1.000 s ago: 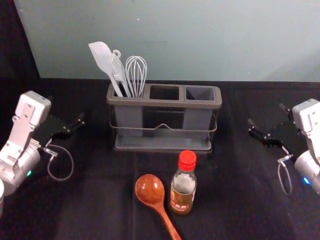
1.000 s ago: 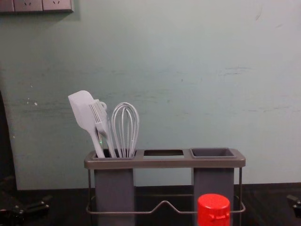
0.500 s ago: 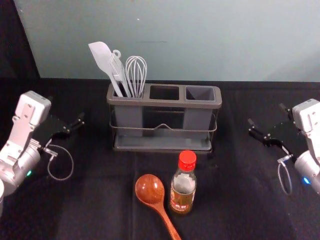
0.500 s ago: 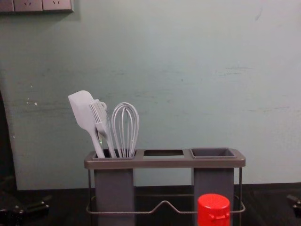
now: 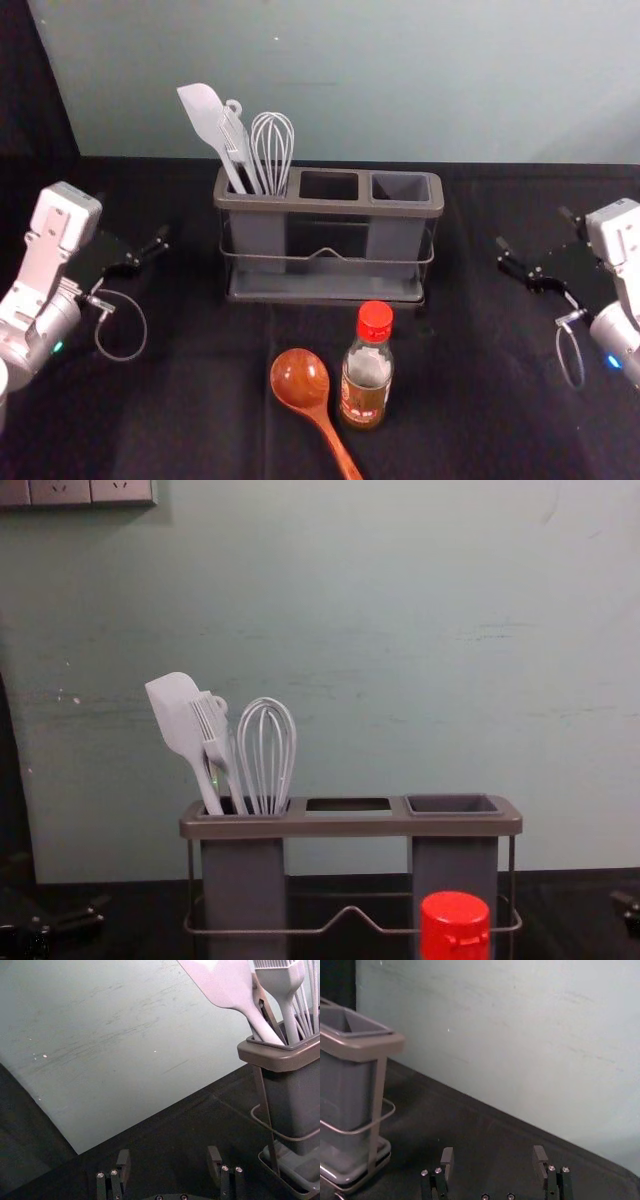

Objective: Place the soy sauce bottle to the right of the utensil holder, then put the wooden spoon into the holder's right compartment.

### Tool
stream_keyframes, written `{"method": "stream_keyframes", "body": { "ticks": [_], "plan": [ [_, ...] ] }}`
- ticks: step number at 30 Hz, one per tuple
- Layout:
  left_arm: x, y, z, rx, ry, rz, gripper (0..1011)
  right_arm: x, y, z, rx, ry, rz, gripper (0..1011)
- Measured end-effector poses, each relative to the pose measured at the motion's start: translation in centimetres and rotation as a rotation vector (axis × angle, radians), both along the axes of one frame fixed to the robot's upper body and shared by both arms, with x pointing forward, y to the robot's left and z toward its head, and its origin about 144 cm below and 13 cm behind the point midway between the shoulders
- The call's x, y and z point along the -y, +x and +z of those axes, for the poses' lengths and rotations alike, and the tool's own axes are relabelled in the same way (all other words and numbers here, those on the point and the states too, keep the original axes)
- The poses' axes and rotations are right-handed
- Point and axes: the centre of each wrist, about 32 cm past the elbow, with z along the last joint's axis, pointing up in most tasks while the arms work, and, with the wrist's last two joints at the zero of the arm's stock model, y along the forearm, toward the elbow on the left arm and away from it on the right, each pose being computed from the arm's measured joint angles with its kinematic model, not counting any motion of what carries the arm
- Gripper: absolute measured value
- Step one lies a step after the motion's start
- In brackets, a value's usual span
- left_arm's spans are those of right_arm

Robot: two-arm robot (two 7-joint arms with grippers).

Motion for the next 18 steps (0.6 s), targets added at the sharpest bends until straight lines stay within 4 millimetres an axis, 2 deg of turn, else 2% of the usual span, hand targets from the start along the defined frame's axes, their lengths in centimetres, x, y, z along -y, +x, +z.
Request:
{"method": "stream_keyframes", "body": {
  "ticks": [7,18],
  "plan": [
    [0.0,0.0,0.0,0.000,0.000,0.000,1005,0.5,-0.8,0.6,0.041,0.019,0.019,1004],
    [0.0,0.0,0.0,0.000,0.000,0.000,1005,3.4,-3.8,3.9,0.035,0.165,0.154,1004]
  ]
}}
